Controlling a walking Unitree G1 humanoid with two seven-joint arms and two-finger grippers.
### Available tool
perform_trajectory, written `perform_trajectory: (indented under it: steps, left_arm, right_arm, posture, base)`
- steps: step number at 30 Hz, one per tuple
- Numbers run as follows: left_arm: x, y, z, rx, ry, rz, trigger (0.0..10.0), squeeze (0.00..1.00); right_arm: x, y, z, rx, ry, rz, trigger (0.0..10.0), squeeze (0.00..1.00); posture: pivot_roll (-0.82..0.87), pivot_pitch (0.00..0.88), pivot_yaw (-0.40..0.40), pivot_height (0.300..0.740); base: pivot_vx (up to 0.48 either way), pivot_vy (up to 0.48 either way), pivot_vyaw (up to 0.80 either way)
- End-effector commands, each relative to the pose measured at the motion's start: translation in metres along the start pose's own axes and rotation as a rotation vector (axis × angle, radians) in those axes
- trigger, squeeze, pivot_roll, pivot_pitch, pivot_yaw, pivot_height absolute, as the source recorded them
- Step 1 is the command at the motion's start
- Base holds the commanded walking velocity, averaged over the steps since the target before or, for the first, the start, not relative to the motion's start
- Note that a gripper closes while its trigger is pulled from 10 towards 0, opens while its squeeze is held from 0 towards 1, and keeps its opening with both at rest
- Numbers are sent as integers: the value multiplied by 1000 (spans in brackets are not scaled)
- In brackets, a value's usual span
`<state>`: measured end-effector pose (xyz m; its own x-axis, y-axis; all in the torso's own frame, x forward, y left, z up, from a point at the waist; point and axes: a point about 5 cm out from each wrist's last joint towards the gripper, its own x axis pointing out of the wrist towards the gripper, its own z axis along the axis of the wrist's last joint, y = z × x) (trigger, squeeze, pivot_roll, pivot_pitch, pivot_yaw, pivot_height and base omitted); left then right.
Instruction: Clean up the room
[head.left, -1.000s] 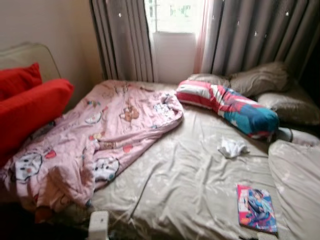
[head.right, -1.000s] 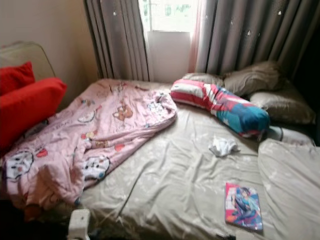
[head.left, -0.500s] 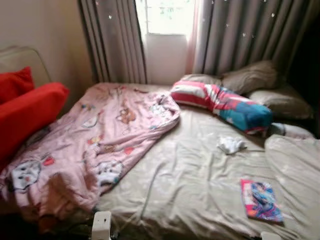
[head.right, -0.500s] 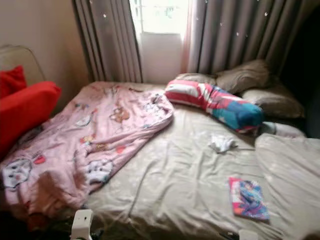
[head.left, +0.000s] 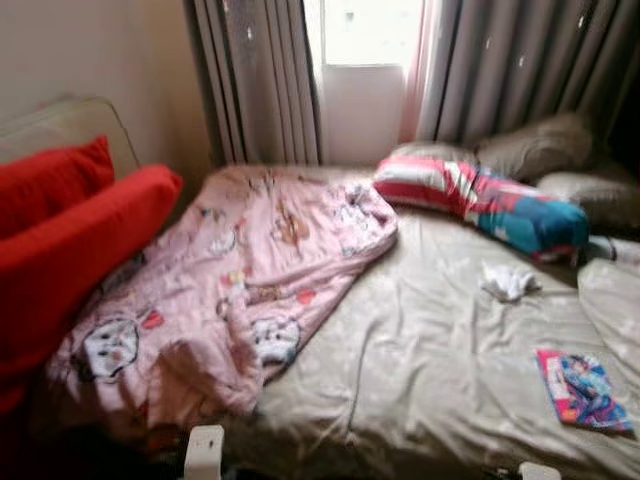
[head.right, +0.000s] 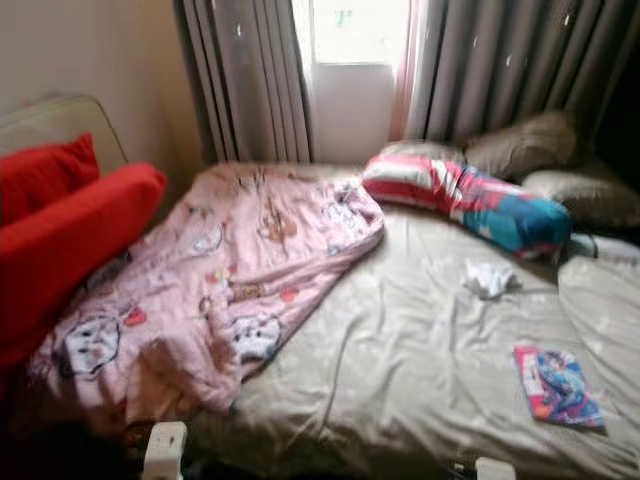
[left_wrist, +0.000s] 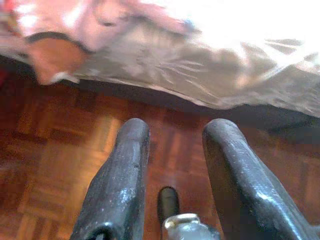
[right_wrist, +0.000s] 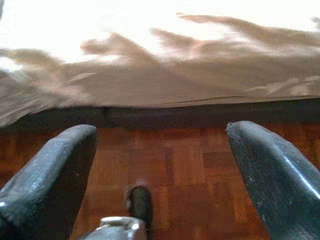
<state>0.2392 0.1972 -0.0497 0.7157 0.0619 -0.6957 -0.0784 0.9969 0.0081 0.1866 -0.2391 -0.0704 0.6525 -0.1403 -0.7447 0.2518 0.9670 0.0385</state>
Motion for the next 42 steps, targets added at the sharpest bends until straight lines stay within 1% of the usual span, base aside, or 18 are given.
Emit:
perform_trajectory:
  steps: [1, 13, 16, 24, 27, 35, 42]
  left_arm:
    - [-1, 3, -4, -1, 23, 10, 10000, 0]
    - [-1, 3, -5, -6, 25, 11, 10000, 0]
    - [-1, 3, -4, -3, 18, 10, 10000, 0]
    - [-1, 2, -4, -15, 9, -1, 10000, 0]
    - [-1, 3, -5, -9, 15, 2, 10000, 0]
    - [-1, 3, -6, -11, 22, -2, 10000, 0]
    - [-2, 4, -7, -13, 24, -7, 10000, 0]
  right_arm:
    - [0, 1, 1, -4, -1, 3, 10000, 0]
    - [1, 2, 2, 2, -6, 6, 10000, 0]
    - [1, 2, 2, 3, -7, 8, 10000, 0]
    - [1, 2, 2, -29, -7, 12, 10000, 0]
    - [0, 2, 2, -38, -12, 15, 10000, 0]
    - [0, 3, 2, -25, -15, 16, 10000, 0]
    - [0, 3, 1, -7, -19, 17, 10000, 0]
  posture:
    - [-51, 4, 15, 740]
    - [-51, 0, 17, 740]
    - [-50, 0, 17, 740]
    - [-48, 0, 18, 740]
    - [-49, 0, 20, 740]
    - [-53, 0, 24, 740]
    - [-54, 0, 28, 740]
  base:
    - [0, 480, 0]
    - [0, 450, 0]
    - [0, 0, 0]
    - [0, 0, 0]
    - [0, 0, 800]
    - [0, 0, 800]
    - [0, 0, 450]
